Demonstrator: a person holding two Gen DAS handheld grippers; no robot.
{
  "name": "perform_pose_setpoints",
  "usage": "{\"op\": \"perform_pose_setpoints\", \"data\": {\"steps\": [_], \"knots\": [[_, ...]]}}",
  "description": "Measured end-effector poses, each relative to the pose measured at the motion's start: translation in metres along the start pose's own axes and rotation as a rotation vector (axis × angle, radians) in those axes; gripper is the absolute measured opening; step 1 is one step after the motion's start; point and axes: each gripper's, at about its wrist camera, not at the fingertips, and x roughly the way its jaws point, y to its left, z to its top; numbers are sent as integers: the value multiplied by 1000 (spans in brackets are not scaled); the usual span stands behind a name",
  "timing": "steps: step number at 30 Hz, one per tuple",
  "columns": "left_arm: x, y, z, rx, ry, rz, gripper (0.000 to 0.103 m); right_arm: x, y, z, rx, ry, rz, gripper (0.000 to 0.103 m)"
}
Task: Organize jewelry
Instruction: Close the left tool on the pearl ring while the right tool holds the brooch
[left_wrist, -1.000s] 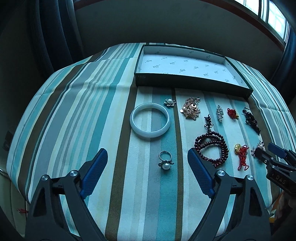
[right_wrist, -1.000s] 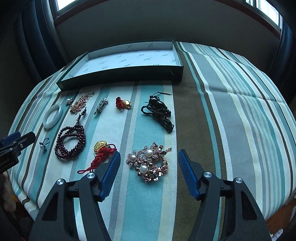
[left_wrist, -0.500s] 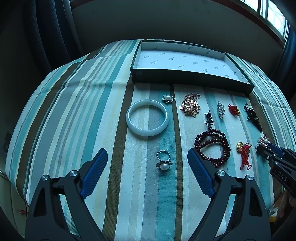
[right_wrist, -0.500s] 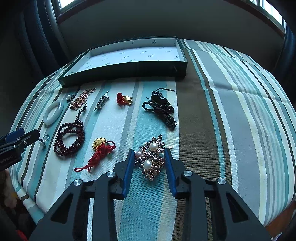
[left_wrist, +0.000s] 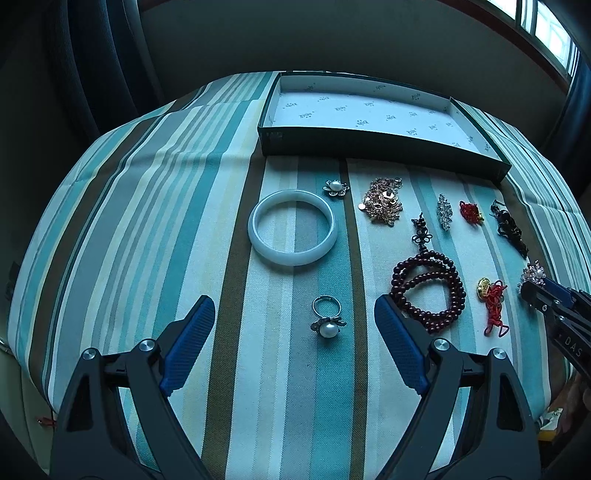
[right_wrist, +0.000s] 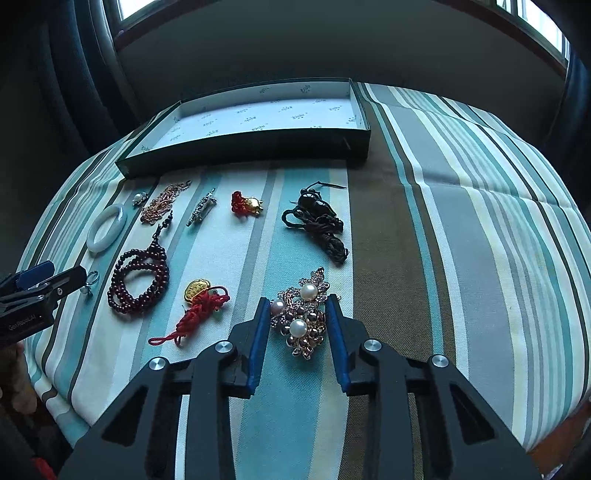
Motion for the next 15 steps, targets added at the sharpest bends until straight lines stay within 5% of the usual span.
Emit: {"op": "perform_pose_setpoints", "data": {"steps": [15], "knots": [[16,-4,-7,19,73,-21,57,1,-2,-1,3,3,5,31]]}}
